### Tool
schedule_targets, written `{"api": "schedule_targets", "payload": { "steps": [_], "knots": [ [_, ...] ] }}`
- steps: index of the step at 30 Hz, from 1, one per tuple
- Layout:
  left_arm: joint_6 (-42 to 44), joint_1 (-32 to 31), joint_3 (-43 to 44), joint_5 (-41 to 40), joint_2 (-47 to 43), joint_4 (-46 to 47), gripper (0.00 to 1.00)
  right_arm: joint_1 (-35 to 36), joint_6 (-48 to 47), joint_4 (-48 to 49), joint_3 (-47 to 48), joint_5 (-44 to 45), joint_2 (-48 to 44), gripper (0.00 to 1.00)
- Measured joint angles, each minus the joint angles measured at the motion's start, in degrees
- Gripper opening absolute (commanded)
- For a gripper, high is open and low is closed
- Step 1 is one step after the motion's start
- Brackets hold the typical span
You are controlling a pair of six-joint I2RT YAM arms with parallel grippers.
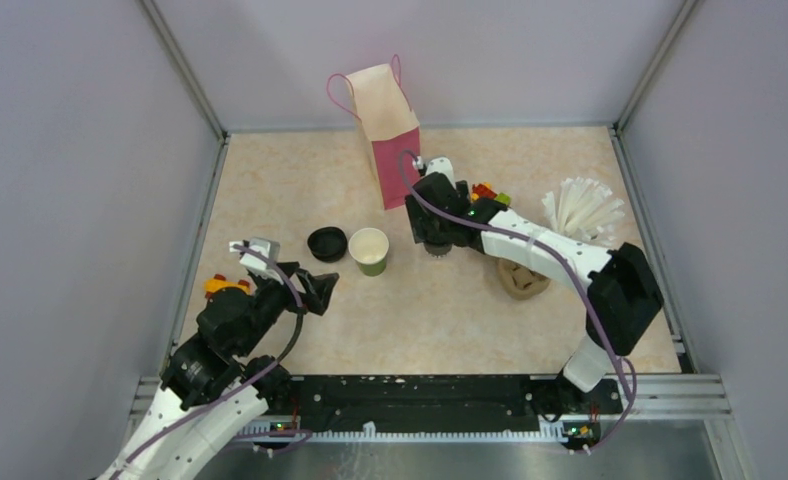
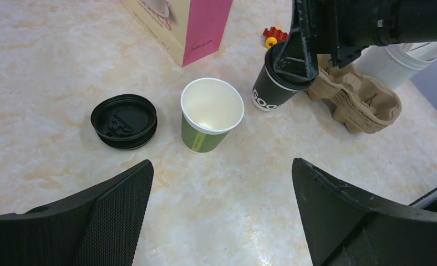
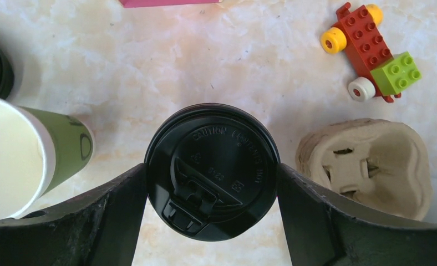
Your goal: Pack the takeout coffee
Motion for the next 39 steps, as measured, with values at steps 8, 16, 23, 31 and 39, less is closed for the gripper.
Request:
{"api": "schedule_targets", "payload": {
  "steps": [8, 16, 23, 31, 39],
  "knots": [
    [0.2, 0.0, 0.0, 0.6, 1.3, 0.0, 0.99, -0.9, -0.7, 0.0, 3.2, -1.4, 5.5, 0.85],
    [0.3, 0.0, 0.0, 0.6, 1.6, 0.0, 0.99, -1.6, -0.2, -1.2, 4.0, -2.0, 5.9, 0.98],
    [-0.9, 0.0, 0.0, -4.8, 6.5, -0.1, 0.99, -1.6, 0.5, -4.7, 8.3, -2.2, 4.9, 0.99],
    [-4.1, 0.0, 0.7, -8.5, 19.2, -0.6, 0.87, -1.6, 1.3, -3.9, 1.8, -7.7, -9.7, 0.91],
    [-6.3, 1.7, 8.4, -8.8, 38.5, 1.3, 0.62, -1.5, 3.4, 0.0, -10.2, -14.4, -27.4, 0.89]
  ]
}}
